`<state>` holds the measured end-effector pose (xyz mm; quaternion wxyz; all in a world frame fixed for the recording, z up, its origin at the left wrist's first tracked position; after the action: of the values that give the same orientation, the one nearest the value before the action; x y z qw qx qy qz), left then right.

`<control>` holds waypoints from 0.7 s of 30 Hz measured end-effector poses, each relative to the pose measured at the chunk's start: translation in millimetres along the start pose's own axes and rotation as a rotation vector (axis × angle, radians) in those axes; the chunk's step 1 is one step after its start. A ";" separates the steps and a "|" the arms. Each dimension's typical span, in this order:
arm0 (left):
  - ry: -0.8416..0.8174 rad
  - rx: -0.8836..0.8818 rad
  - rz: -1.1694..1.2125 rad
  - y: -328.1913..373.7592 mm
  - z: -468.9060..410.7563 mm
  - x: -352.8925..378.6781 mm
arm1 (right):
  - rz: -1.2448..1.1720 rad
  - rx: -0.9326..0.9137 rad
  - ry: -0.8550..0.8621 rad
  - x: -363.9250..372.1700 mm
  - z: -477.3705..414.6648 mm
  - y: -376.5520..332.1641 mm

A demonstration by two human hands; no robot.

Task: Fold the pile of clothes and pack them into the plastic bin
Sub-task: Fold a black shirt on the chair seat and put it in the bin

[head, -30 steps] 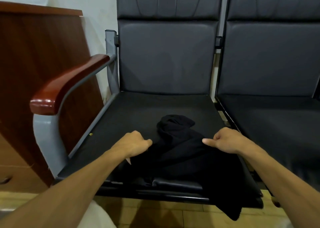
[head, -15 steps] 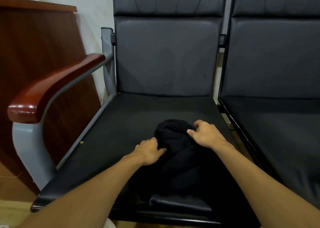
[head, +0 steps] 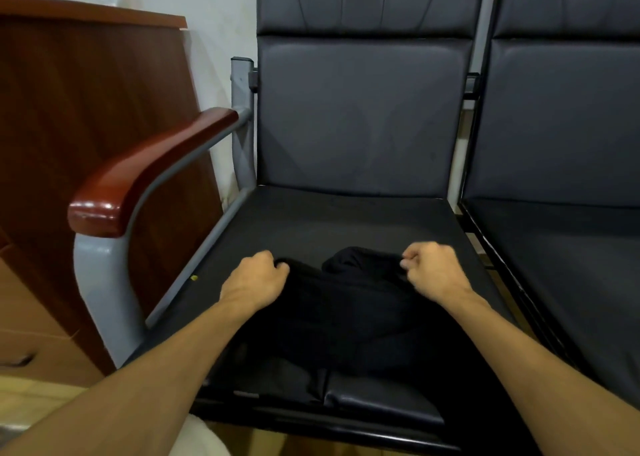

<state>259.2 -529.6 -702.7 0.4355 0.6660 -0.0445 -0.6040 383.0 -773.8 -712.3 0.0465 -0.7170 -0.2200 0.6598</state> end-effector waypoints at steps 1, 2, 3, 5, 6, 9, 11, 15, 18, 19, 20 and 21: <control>0.091 0.003 0.091 -1.3 2.9 -6.2 | -0.061 0.009 0.121 -8.3 0.5 -0.9; 0.157 0.011 0.210 -1.8 5.0 -11.3 | -0.145 0.028 0.216 -14.6 0.7 -2.1; 0.193 0.012 0.352 -1.0 7.0 -15.5 | -0.278 0.056 0.269 -19.1 1.4 -3.6; 0.198 0.003 0.663 3.5 11.0 -20.8 | -0.686 0.147 0.242 -25.2 5.3 -8.8; 0.175 -0.004 0.804 5.8 13.0 -23.0 | -0.913 0.199 0.183 -29.1 8.2 -12.4; -0.004 -0.029 1.123 12.2 24.4 -28.7 | -1.500 0.309 -0.028 -45.4 20.0 -16.5; -0.161 0.008 1.222 14.3 33.4 -34.1 | -1.731 0.351 -0.135 -53.6 31.7 -14.7; -0.392 0.078 1.090 10.8 49.8 -43.3 | -1.577 0.342 -0.223 -63.7 54.0 -9.7; -0.516 0.142 0.646 4.5 63.8 -39.0 | -0.859 0.215 -0.154 -66.5 69.1 -6.8; -0.559 0.173 0.438 0.5 66.5 -36.4 | -0.548 0.126 -0.158 -64.2 72.6 -4.6; -0.611 0.194 0.255 -3.8 67.3 -33.1 | -0.279 0.039 -0.188 -59.9 76.0 -2.6; -0.655 0.204 0.125 -6.6 67.9 -30.3 | -0.079 -0.032 -0.240 -56.3 79.8 -1.6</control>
<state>190.8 -543.5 -676.2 0.3654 0.4731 -0.2829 -0.7501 303.6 -811.5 -669.6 0.0343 -0.6244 -0.2623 0.7350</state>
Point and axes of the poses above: each hand's wrist, its own z-axis away from the middle knuckle, its own x-axis out of the palm, y = z × x, the point moved 1 cm from there along -z, towards the middle knuckle, and after that the axes turned 10 degrees about z, right-handed, at the moved point
